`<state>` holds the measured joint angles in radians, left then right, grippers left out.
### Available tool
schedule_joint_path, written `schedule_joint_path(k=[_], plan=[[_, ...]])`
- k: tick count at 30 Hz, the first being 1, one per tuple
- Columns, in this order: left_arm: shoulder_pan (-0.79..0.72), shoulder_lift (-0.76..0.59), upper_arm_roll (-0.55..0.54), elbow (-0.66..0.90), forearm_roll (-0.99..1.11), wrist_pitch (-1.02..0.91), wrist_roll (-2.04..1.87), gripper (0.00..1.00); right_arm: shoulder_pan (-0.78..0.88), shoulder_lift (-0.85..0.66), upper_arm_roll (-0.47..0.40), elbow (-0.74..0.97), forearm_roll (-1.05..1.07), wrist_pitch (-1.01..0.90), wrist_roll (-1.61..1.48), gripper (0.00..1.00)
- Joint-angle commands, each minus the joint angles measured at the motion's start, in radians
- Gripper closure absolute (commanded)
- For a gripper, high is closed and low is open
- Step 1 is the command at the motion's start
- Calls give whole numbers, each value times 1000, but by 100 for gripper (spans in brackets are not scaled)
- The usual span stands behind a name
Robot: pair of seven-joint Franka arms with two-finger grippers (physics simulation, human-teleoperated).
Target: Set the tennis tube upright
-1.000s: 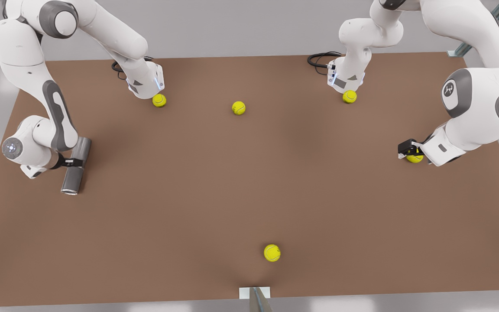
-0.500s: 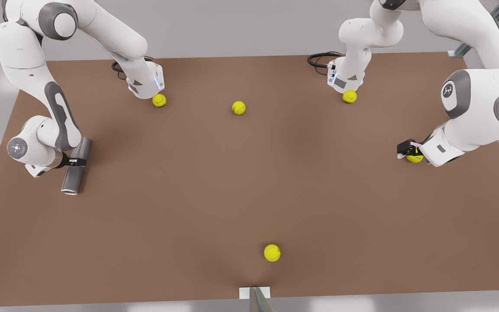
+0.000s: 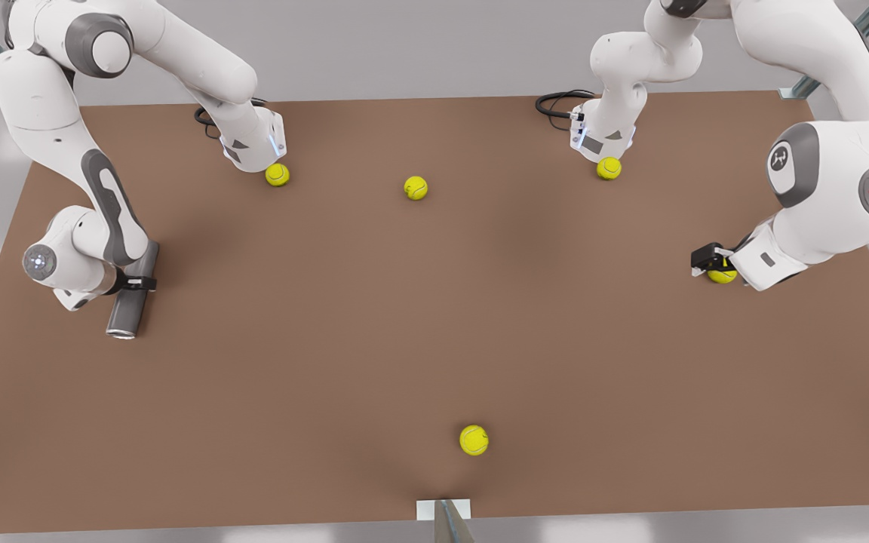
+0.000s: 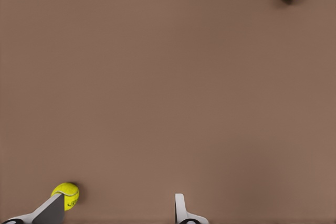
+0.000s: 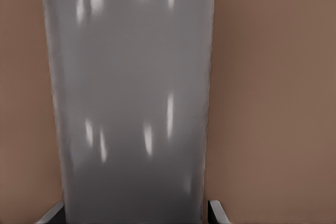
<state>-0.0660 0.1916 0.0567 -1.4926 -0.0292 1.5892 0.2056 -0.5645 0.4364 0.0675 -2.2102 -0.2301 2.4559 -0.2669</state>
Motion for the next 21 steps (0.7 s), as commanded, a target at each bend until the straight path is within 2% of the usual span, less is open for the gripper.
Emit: schedule_joint_path(k=[1,5,11,21], plan=[[0,0,0,0,0,0,0,0,0,2,0,1,0,0,0,13],[0,2,0,0,0,0,0,0,0,7,0,3,2,0,0,14],[0,5,2,-8,0,2,0,0,0,5,0,4,0,-2,-6,28],[0,5,2,-11,0,0,0,0,12,-4,2,17,2,-12,-3,29]])
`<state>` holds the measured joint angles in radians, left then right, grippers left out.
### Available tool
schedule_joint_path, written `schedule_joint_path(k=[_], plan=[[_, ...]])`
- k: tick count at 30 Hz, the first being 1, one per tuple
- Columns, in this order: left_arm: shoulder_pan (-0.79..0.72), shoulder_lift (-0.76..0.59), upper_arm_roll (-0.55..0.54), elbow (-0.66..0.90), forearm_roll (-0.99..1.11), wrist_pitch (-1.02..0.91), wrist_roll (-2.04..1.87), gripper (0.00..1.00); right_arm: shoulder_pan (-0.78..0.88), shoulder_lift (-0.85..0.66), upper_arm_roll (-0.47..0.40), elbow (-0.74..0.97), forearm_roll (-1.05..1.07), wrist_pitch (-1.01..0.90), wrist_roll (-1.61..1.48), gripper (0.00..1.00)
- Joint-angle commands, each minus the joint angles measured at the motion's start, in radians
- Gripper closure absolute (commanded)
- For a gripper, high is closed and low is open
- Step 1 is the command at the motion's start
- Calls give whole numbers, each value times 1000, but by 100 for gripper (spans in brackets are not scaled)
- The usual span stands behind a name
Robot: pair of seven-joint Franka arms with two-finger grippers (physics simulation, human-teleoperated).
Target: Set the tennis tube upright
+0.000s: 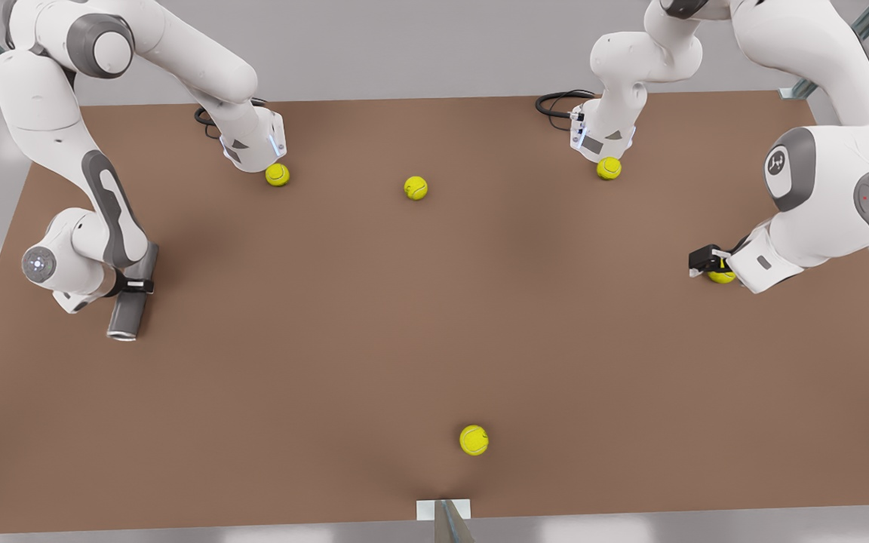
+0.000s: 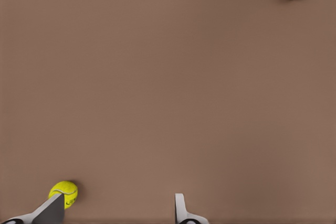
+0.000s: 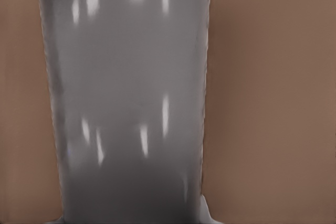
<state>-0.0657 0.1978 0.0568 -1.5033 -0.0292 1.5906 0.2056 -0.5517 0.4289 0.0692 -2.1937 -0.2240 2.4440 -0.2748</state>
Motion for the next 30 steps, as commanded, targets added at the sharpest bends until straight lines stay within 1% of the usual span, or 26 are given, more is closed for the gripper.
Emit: schedule_joint_path(k=[1,2,3,5,6,8,10,14,15,22,30], plan=[[0,0,0,0,0,0,0,0,1,-1,0,0,-5,0,3,29],[0,0,0,0,0,0,0,0,4,-2,9,2,-5,-5,2,29],[0,0,0,0,0,0,0,0,-11,-7,41,17,-5,-42,3,28],[0,0,0,0,0,0,0,0,-10,-30,75,58,-5,-100,-3,28],[0,0,1,0,0,0,0,0,-10,-32,103,107,-5,-171,-1,28],[0,0,0,0,0,0,0,0,7,-32,124,183,-5,-244,-3,28],[0,0,1,0,0,0,0,0,13,-32,147,213,-5,-273,0,28],[0,0,1,0,0,0,0,0,24,-26,283,281,-3,-307,5,28],[0,0,0,0,0,0,0,0,48,-26,307,295,-3,-307,6,28],[0,0,0,0,0,0,0,0,289,-19,307,407,-17,-306,-7,28],[0,2,1,0,0,2,0,0,558,24,307,413,-17,-252,13,28]])
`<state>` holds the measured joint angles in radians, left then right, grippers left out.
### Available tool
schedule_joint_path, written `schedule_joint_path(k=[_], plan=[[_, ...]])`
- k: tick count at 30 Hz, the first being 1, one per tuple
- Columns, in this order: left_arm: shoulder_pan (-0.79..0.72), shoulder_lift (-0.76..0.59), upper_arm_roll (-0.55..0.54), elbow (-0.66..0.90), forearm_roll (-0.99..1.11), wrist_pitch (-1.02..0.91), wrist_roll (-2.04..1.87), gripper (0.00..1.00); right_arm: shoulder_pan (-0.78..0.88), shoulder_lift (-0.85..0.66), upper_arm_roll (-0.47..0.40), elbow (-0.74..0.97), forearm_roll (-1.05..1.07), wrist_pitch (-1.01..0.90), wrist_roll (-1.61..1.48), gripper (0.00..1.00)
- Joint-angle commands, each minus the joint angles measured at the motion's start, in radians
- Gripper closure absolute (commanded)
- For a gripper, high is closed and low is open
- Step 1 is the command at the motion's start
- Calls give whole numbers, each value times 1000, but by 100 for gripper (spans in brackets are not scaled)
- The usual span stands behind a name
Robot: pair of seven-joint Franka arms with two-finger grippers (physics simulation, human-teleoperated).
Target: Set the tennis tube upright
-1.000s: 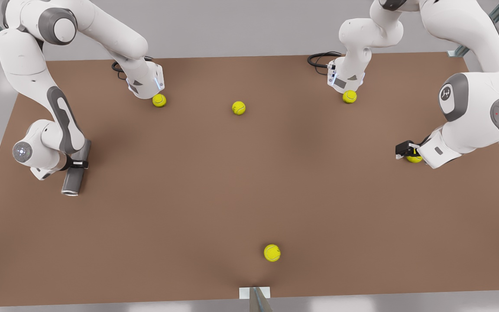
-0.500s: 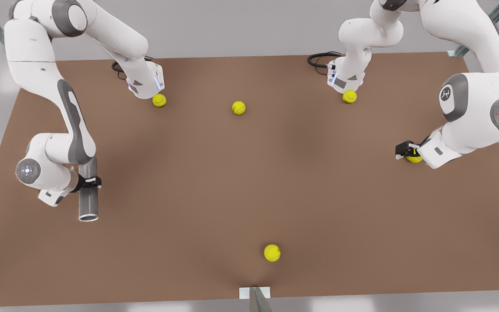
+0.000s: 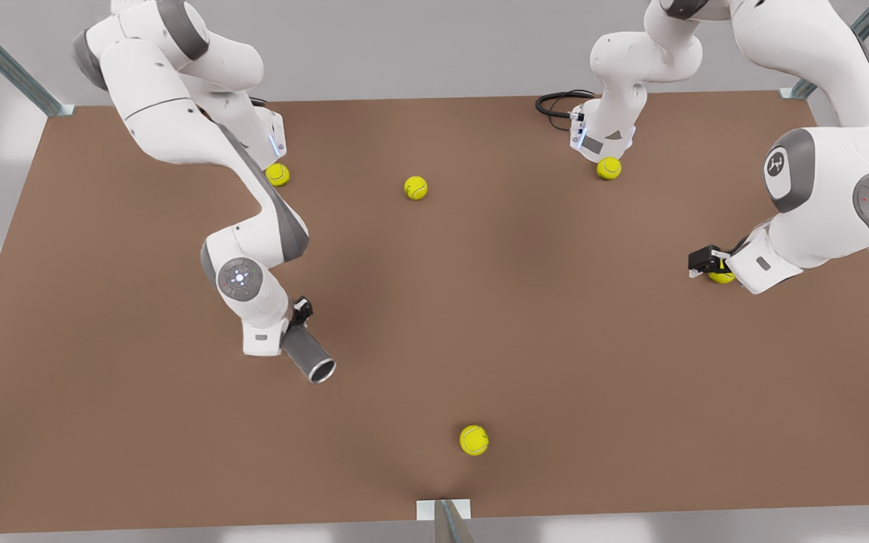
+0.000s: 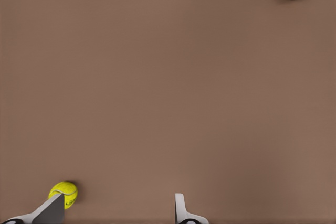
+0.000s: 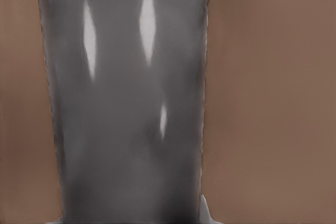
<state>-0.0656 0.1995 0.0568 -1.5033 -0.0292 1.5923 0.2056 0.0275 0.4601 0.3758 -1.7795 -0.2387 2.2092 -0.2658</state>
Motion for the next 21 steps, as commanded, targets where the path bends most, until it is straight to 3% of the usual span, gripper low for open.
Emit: schedule_joint_path(k=[1,7,11,17,21], plan=[[0,0,0,0,0,0,0,0,8,11,0,0,-1,3,5,28],[0,0,0,0,0,0,0,0,195,45,0,71,-103,24,-84,28],[0,0,0,0,0,-2,0,0,299,155,0,239,-146,23,-216,28],[0,0,0,-8,0,0,0,0,474,433,-20,646,-169,-88,-306,28],[0,0,0,-9,0,0,0,0,572,528,-109,767,-168,-83,-332,28]])
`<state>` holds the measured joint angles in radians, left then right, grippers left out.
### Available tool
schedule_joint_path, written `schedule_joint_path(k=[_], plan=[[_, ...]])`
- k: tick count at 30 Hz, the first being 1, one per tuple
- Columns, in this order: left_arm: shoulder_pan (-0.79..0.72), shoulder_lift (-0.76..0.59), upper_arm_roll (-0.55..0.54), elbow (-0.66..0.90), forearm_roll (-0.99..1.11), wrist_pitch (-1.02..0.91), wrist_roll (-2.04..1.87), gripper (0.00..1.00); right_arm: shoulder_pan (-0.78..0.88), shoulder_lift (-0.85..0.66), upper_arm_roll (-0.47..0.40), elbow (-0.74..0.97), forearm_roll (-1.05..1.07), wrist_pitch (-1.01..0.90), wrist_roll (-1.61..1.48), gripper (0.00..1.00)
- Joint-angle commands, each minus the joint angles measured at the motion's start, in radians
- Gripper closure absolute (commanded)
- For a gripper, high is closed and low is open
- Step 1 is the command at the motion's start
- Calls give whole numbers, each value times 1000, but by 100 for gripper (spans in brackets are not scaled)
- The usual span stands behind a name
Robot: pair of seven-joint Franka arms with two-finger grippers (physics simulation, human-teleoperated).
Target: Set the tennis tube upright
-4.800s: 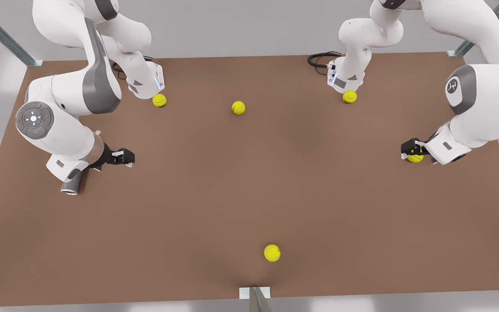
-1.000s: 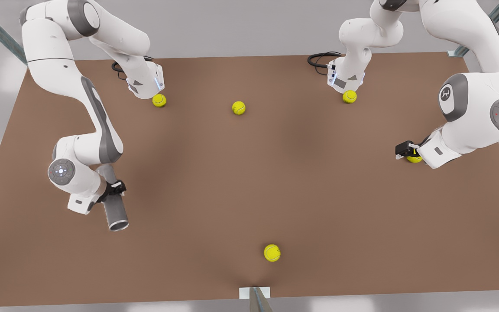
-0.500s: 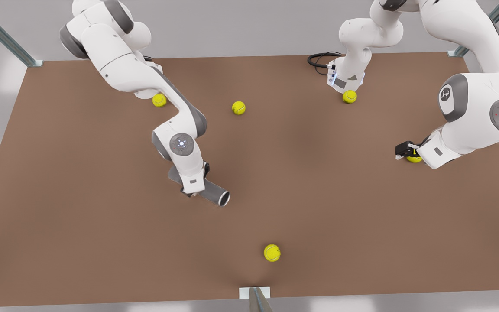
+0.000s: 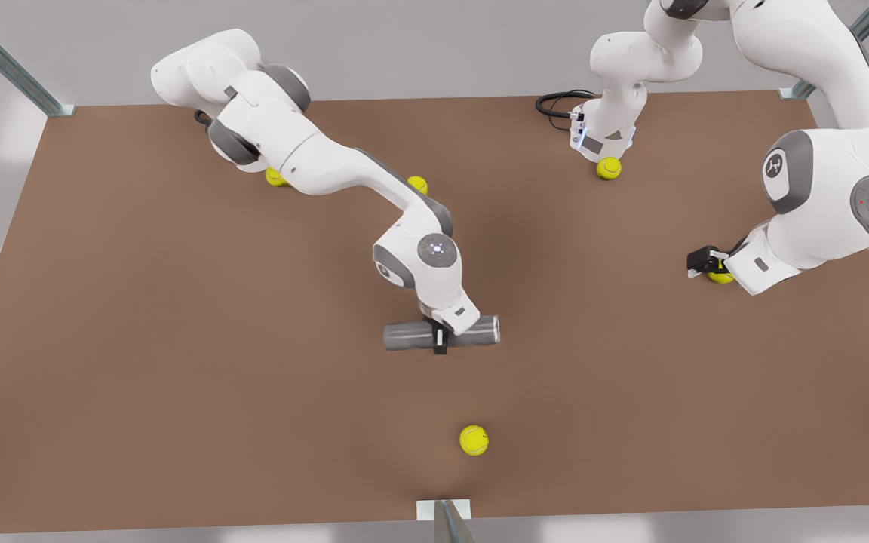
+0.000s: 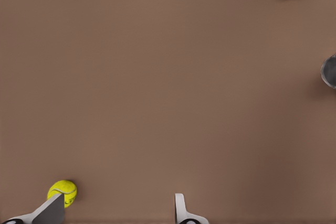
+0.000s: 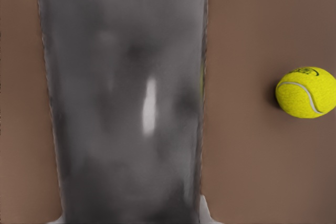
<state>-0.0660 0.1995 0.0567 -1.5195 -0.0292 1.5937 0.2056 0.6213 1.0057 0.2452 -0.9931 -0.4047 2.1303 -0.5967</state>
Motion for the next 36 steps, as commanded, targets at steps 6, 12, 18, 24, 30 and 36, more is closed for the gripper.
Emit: schedule_joint_path(k=[6,12,18,24,30,36], plan=[[0,3,0,-5,-1,3,-2,0,34,53,-4,45,1,-6,12,0],[0,12,0,-4,-3,5,-2,0,-15,-74,31,21,82,-137,6,0],[69,336,8,-2,-782,141,-3,0,-455,-624,-69,-189,265,-553,473,0],[-25,511,-28,-189,-1249,367,405,0,-747,-855,78,-420,296,-538,644,0],[-35,600,-123,-191,-1468,414,437,0,-761,-837,78,-421,296,-536,604,0],[-35,646,-186,-148,-1463,443,454,0,-811,-822,78,-415,319,-535,557,0]])
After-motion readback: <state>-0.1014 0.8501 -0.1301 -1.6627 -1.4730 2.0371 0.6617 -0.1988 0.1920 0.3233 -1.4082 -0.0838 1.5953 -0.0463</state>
